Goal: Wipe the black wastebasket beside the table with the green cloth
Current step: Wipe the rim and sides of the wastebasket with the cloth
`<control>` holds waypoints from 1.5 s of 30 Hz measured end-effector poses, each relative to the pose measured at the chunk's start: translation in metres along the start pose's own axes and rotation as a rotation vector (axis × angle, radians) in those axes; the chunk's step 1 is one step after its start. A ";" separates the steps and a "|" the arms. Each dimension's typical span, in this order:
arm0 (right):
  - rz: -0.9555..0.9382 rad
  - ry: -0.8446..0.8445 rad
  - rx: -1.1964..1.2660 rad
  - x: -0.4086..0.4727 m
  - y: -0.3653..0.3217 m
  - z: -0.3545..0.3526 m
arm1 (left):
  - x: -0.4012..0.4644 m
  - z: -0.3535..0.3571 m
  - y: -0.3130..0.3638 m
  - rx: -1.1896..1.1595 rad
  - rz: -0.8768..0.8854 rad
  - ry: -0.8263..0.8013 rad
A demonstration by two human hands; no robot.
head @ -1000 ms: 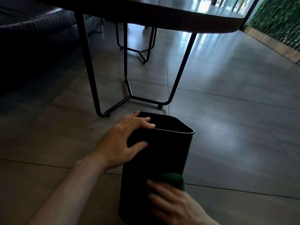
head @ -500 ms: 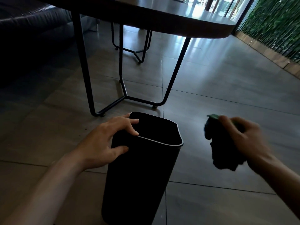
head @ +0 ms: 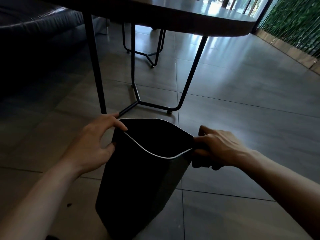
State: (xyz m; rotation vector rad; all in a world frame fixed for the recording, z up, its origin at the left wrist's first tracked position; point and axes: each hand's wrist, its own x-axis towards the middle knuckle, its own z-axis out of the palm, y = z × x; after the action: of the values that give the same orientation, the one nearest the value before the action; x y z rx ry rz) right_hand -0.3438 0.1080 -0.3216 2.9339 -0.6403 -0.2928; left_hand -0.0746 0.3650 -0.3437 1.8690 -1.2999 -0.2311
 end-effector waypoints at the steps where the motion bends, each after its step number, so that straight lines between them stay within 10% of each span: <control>1: -0.001 0.010 0.003 -0.003 -0.004 -0.001 | 0.000 0.002 0.000 0.009 -0.020 0.016; 21: 0.077 0.327 -0.041 -0.074 -0.056 0.014 | 0.018 0.048 0.016 -0.541 -0.352 -0.187; 45: 0.516 0.439 0.780 -0.026 -0.041 0.060 | 0.009 0.066 -0.006 0.202 -0.395 -0.127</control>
State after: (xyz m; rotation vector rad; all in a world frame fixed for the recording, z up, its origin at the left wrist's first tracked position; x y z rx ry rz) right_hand -0.3635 0.1514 -0.3822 3.1179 -1.6677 0.7989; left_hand -0.1032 0.3237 -0.3872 2.3100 -1.0551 -0.4439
